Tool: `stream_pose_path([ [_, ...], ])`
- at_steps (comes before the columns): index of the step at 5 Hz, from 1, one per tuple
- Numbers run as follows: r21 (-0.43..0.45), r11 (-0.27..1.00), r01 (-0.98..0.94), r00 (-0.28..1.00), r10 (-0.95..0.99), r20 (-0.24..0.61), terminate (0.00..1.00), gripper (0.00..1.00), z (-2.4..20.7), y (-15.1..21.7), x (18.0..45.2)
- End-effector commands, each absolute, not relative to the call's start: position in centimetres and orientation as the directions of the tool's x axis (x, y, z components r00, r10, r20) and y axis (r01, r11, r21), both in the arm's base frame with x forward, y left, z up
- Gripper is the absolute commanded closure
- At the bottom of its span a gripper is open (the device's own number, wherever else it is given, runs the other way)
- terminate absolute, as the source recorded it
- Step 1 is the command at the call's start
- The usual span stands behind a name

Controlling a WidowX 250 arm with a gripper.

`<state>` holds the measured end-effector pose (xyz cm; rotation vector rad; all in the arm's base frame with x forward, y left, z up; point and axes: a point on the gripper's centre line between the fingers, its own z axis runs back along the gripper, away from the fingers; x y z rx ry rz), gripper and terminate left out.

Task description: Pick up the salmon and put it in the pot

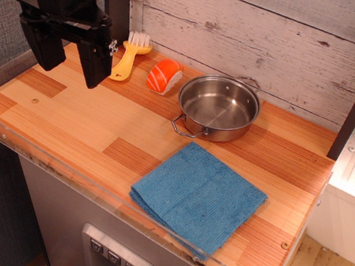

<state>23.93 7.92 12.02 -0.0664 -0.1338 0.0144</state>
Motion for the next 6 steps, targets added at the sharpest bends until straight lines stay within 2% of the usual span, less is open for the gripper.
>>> stream_pose_path([
  [1,-0.067,0.998,-0.010,0.991,0.019,0.133,0.00,0.00,12.0,7.9,23.9],
  [3,-0.054,0.998,-0.037,0.981,0.047,0.186,0.00,0.00,11.1,9.1,28.7],
  [5,0.001,0.997,-0.074,0.965,0.072,0.251,0.00,0.00,9.7,7.4,35.9],
  [6,0.010,0.990,-0.143,0.960,0.136,0.243,0.00,0.00,8.2,7.1,38.0],
])
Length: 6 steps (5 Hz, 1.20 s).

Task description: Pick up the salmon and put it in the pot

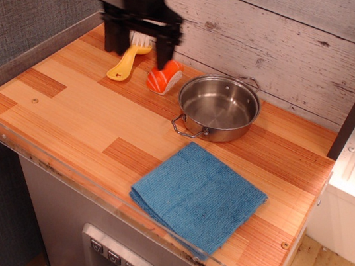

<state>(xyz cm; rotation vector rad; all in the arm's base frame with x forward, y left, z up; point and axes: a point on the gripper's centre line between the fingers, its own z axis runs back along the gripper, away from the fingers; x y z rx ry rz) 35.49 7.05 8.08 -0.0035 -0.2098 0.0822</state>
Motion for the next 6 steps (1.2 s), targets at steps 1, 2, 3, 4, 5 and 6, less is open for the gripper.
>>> stream_pose_path([
  [1,0.011,0.983,-0.184,0.956,0.177,0.233,0.00,0.00,6.8,7.1,38.7],
  [2,0.004,0.978,-0.206,0.951,0.199,0.235,0.00,0.00,5.4,7.3,38.8],
  [3,-0.018,0.974,-0.225,0.939,0.222,0.264,0.00,0.00,5.0,7.6,39.0],
  [4,-0.064,0.976,-0.209,0.929,0.219,0.299,0.00,0.00,4.5,7.6,39.1],
  [5,-0.089,0.982,-0.164,0.927,0.185,0.327,0.00,0.00,4.3,8.0,39.3],
  [6,-0.115,0.985,-0.129,0.931,0.160,0.329,0.00,0.00,4.2,8.0,39.3],
])
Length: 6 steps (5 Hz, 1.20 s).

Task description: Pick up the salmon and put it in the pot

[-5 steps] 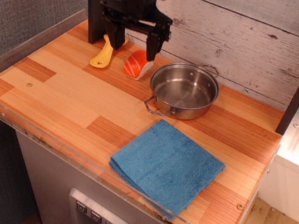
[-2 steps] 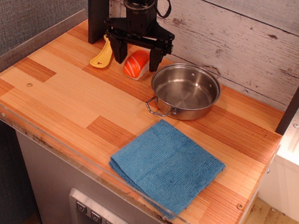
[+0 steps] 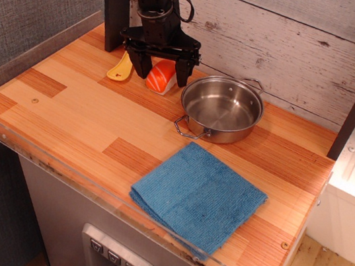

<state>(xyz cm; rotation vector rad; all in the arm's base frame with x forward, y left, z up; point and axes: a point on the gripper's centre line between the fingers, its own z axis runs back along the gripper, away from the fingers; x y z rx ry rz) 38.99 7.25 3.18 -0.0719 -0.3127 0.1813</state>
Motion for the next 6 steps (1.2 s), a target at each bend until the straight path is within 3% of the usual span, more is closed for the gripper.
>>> stream_pose_path([
  [1,-0.107,0.986,-0.125,0.933,0.154,0.325,0.00,1.00,4.5,8.0,39.2],
  [2,-0.114,0.985,-0.128,0.927,0.159,0.339,0.00,1.00,6.1,7.9,39.0],
  [4,-0.117,0.988,-0.103,0.885,0.145,0.442,0.00,1.00,12.3,5.8,38.0],
  [5,-0.146,0.989,-0.020,0.884,0.085,0.459,0.00,1.00,13.6,2.0,37.2],
  [6,-0.145,0.988,0.051,0.906,0.015,0.424,0.00,1.00,12.3,-1.9,36.3],
])
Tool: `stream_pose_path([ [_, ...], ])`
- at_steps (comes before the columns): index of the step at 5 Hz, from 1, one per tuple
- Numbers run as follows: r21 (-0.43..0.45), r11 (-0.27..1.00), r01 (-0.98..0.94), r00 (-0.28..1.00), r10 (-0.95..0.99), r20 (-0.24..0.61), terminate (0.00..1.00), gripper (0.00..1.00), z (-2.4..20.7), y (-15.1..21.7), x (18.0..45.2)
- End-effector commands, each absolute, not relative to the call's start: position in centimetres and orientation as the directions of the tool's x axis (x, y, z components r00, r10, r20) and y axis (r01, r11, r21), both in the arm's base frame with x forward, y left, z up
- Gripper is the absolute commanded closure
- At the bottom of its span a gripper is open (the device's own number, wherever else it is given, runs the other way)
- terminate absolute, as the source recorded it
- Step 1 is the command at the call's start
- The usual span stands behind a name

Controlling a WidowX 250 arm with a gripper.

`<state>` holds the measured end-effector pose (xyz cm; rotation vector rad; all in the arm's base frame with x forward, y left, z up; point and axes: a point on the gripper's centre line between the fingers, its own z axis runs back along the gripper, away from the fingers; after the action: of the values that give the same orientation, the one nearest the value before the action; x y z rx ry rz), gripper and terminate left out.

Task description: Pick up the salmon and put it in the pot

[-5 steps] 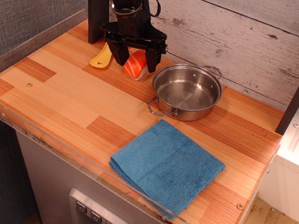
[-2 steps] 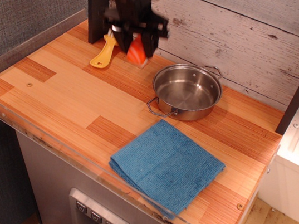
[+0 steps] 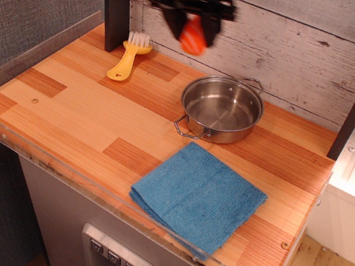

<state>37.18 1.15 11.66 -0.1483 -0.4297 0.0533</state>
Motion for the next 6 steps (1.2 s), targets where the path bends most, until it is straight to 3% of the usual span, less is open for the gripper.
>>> stream_pose_path([
  [1,-0.110,0.992,0.069,0.921,-0.020,0.389,0.00,1.00,10.6,-3.7,35.9],
  [4,-0.087,0.995,0.042,0.940,-0.010,0.340,0.00,1.00,7.9,-3.1,37.2],
  [5,-0.085,0.995,0.051,0.942,-0.020,0.336,0.00,0.00,7.9,-3.1,37.1],
  [6,-0.102,0.993,0.051,0.941,-0.014,0.337,0.00,0.00,8.7,-3.1,36.8],
])
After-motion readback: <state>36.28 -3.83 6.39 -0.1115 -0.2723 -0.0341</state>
